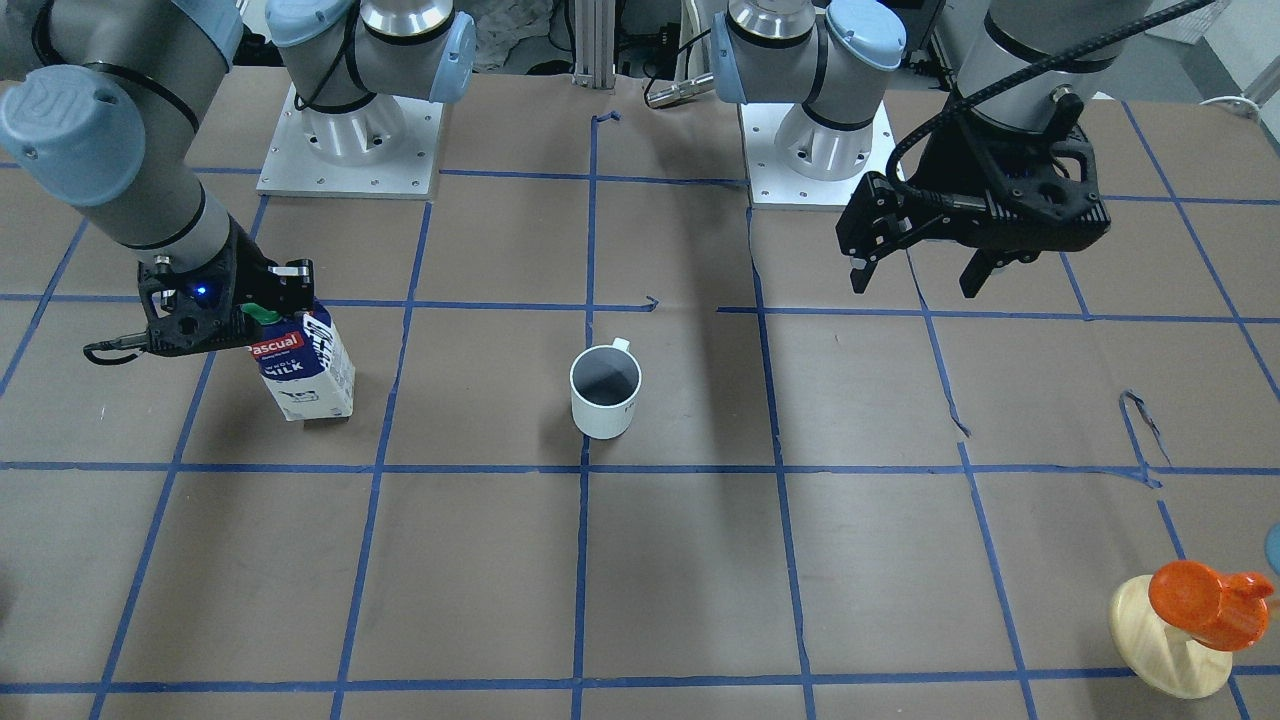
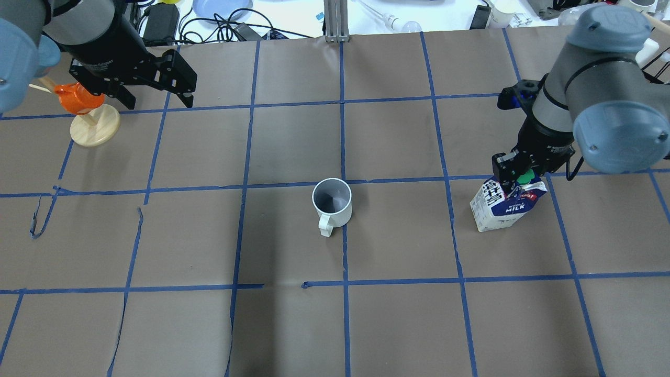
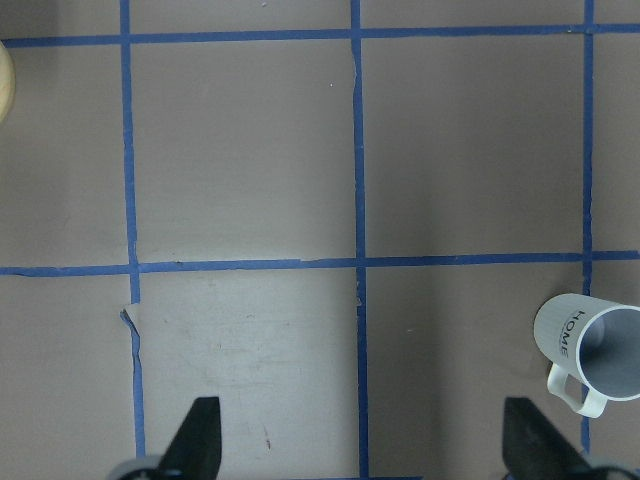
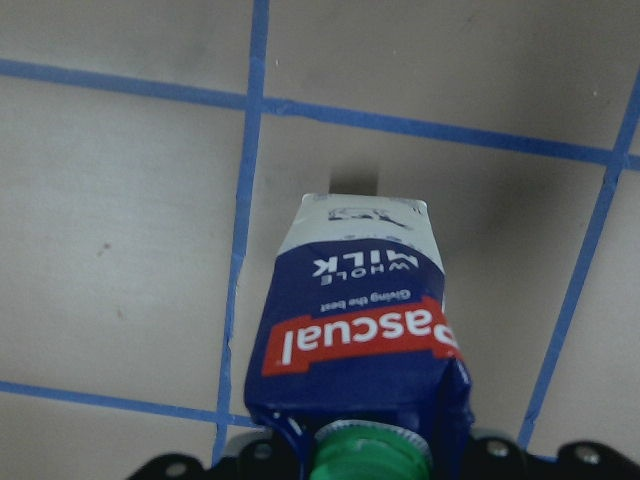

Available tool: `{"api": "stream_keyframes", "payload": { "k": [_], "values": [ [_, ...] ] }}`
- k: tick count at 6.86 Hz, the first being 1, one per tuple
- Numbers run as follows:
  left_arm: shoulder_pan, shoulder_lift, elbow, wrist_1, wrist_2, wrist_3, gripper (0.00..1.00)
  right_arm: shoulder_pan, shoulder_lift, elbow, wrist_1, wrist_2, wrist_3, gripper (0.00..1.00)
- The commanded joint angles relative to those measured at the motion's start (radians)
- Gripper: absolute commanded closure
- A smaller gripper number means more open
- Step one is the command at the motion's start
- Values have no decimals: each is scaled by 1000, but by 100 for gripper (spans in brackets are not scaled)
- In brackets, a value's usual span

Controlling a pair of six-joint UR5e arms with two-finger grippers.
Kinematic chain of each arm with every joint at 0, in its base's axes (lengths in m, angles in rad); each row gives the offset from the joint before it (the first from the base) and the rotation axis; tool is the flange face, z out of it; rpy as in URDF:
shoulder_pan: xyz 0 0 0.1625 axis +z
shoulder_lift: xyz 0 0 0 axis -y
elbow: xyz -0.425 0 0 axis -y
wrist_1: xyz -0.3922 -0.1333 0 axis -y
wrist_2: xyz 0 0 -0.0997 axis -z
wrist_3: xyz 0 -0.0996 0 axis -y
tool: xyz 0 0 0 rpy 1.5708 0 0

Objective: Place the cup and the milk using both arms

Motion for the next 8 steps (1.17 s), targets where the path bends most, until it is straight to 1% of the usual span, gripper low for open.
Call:
{"api": "stream_keyframes", "payload": {
  "k": [1, 2, 3, 5, 8],
  "values": [
    [-2, 0, -2, 0, 0, 0, 0, 113, 90, -160, 19, 56, 224, 62],
    [0, 0, -3, 0, 0, -2, 0, 215, 121, -185, 14, 82, 379, 62],
    [0, 0, -4, 0, 0, 0, 0, 294, 139, -184, 4, 142, 507, 62],
    [-2, 0, -5, 0, 0, 0, 0, 388, 158, -158, -2, 147, 569, 62],
    [-2, -2, -5, 0, 0, -2, 0, 396, 171, -149, -15, 147, 560, 62]
  ]
}}
